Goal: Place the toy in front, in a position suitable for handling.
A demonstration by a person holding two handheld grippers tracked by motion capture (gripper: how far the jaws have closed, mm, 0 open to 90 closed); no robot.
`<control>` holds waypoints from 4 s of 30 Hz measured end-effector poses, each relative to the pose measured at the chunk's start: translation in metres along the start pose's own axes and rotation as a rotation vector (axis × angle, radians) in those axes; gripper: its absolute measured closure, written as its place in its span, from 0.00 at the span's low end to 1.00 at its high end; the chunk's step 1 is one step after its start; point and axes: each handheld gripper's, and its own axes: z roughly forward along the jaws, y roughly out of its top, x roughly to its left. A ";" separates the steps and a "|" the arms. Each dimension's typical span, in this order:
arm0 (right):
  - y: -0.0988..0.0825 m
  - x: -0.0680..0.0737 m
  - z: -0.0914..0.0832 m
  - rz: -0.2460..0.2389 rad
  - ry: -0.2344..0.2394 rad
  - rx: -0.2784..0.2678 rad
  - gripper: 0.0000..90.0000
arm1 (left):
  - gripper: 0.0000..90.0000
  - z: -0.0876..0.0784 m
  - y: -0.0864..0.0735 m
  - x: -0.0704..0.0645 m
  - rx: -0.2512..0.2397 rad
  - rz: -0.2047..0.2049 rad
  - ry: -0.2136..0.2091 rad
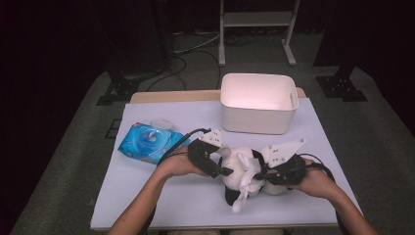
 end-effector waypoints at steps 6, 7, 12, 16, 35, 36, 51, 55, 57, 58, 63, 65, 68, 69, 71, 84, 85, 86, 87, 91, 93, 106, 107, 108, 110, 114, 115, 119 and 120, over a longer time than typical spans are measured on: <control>-0.016 -0.017 -0.022 0.056 -0.078 0.050 0.91 | 0.30 0.000 0.001 -0.001 0.007 0.012 -0.001; -0.018 -0.020 -0.025 0.069 -0.091 0.055 0.91 | 0.30 0.000 0.001 -0.001 0.006 0.012 -0.001; -0.022 -0.027 -0.024 0.088 -0.109 0.092 0.91 | 0.30 0.000 0.002 -0.002 0.006 0.014 0.000; -0.015 -0.026 -0.015 0.066 -0.084 0.093 0.89 | 0.30 0.000 0.002 -0.002 0.009 0.014 -0.001; 0.015 -0.017 0.019 -0.004 0.005 0.052 0.80 | 0.30 0.001 -0.002 -0.001 0.021 0.010 0.014; 0.015 -0.016 0.020 -0.002 0.008 0.050 0.84 | 0.30 0.001 -0.002 -0.001 0.019 0.009 0.016; 0.002 -0.028 0.000 0.030 -0.032 0.075 0.93 | 0.30 0.000 0.000 -0.002 0.012 0.014 0.002; -0.007 -0.038 -0.006 0.059 -0.070 0.085 0.93 | 0.30 -0.001 0.000 -0.002 0.014 0.010 0.003; -0.010 -0.041 -0.007 0.078 -0.062 0.072 0.93 | 0.29 -0.002 0.000 -0.002 0.014 0.010 0.002; -0.011 -0.041 -0.007 0.085 -0.055 0.066 0.93 | 0.29 -0.003 0.001 -0.002 0.018 0.016 0.002; -0.009 -0.033 0.005 0.081 -0.005 0.068 0.93 | 0.28 -0.012 0.005 -0.004 0.013 0.022 0.009; -0.006 -0.029 0.011 0.075 0.001 0.076 0.93 | 0.28 -0.018 0.007 -0.005 0.001 0.029 0.017; 0.001 -0.025 0.019 0.065 0.017 0.083 0.93 | 0.28 -0.023 0.012 -0.007 -0.004 0.047 0.030; 0.003 -0.024 0.022 0.064 0.027 0.084 0.93 | 0.28 -0.025 0.014 -0.009 -0.002 0.054 0.028; 0.006 -0.023 0.025 0.057 0.035 0.082 0.93 | 0.28 -0.025 0.016 -0.011 -0.004 0.063 0.026; 0.014 -0.021 0.032 0.053 0.045 0.066 0.93 | 0.55 -0.001 0.026 -0.017 -0.014 0.109 -0.049; 0.013 -0.021 0.032 0.053 0.043 0.063 0.93 | 0.58 0.001 0.027 -0.017 -0.010 0.118 -0.046; 0.012 -0.021 0.031 0.052 0.039 0.063 0.92 | 0.61 0.004 0.027 -0.017 -0.008 0.117 -0.046; 0.011 -0.021 0.031 0.052 0.036 0.061 0.92 | 0.66 0.006 0.027 -0.018 -0.004 0.117 -0.050; 0.005 -0.023 0.024 0.062 0.024 0.047 0.86 | 0.75 0.012 0.028 -0.018 -0.008 0.121 -0.040; 0.002 -0.023 0.019 0.060 0.015 0.035 0.81 | 0.77 0.013 0.028 -0.017 -0.004 0.118 -0.039; 0.002 -0.014 0.001 -0.019 0.028 0.003 0.56 | 0.78 0.014 0.030 -0.015 0.007 0.113 -0.029; 0.004 -0.013 0.004 -0.022 0.031 0.011 0.56 | 0.78 0.013 0.030 -0.015 0.006 0.109 -0.029; 0.005 -0.012 0.008 -0.027 0.029 0.021 0.55 | 0.78 0.013 0.030 -0.015 0.004 0.106 -0.031; 0.006 -0.012 0.014 -0.036 0.028 0.031 0.55 | 0.78 0.013 0.030 -0.016 0.001 0.105 -0.029; 0.007 -0.013 0.023 -0.031 0.026 0.034 0.60 | 0.77 0.013 0.028 -0.015 0.001 0.096 -0.031; 0.007 -0.013 0.024 -0.028 0.026 0.035 0.62 | 0.76 0.013 0.028 -0.015 0.001 0.093 -0.032; 0.008 -0.014 0.027 -0.012 0.030 0.029 0.73 | 0.70 0.009 0.026 -0.014 -0.004 0.077 -0.039; 0.008 -0.014 0.028 -0.009 0.033 0.025 0.76 | 0.64 0.008 0.026 -0.015 -0.003 0.075 -0.043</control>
